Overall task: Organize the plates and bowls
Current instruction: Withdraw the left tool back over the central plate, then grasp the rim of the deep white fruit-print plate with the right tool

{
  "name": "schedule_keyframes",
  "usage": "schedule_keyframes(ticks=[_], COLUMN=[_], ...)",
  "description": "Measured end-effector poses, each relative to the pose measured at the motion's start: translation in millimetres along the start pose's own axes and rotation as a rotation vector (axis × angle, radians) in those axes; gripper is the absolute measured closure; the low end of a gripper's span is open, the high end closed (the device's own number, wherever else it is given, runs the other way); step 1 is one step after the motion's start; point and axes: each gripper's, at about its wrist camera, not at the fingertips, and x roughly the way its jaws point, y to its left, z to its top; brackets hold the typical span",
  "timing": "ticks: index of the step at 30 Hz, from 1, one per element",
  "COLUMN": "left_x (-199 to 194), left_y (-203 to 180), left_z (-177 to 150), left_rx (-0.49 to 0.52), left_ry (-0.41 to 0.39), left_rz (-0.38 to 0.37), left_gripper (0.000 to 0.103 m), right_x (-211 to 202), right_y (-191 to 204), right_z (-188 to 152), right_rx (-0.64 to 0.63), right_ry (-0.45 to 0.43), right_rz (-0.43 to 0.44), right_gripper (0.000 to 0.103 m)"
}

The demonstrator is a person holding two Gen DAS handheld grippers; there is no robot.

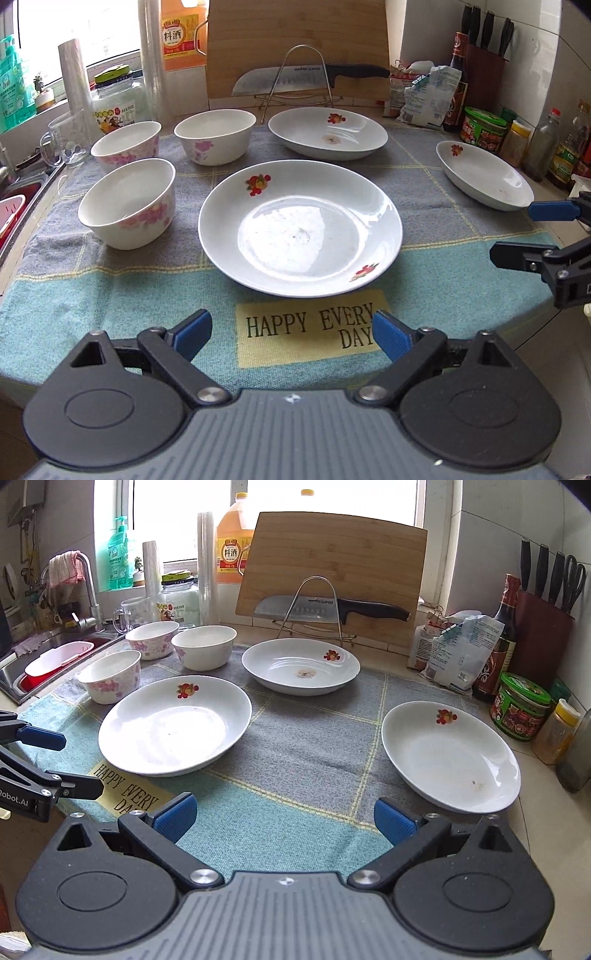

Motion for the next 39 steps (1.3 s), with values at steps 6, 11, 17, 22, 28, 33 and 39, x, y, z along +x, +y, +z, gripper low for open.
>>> schedule_keyframes(ticks=[6, 11, 17, 22, 28, 33, 39], left_x=[21, 36, 53, 61, 66, 69, 67], left_y=[9, 12, 23, 27, 31, 32, 33], left_z=[3, 6, 13, 18, 20, 21, 18], left_rx=[0.054, 0.115, 0.164, 0.215, 0.255, 0.263, 0.263], left_ry=[0.026, 0.045, 0.056, 0.041, 0.006, -0.007, -0.034], left_rz=[-0.034, -0.086, -0.135, -0.181, -0.206, -0.217, -0.225], left_gripper=[0.010, 0.010, 0.009, 0.004, 0.001, 0.000, 0.000], right_x=[16, 25, 35, 44, 53, 60, 78], right_y=[13, 17, 18, 19, 30, 41, 47], right_z=[11, 20, 28, 37, 47, 55, 66], right_rx=[-0.015, -0.009, 0.022, 0.065, 0.068, 0.050, 0.007], right_ry=[0.020, 0.039, 0.051, 0.062, 0.086, 0.097, 0.118], right_rz=[0.006, -0.010, -0.018, -0.026, -0.056, -0.057, 0.009], right_gripper=[0.000, 0.000, 0.000, 0.000, 0.000, 0.000, 0.000])
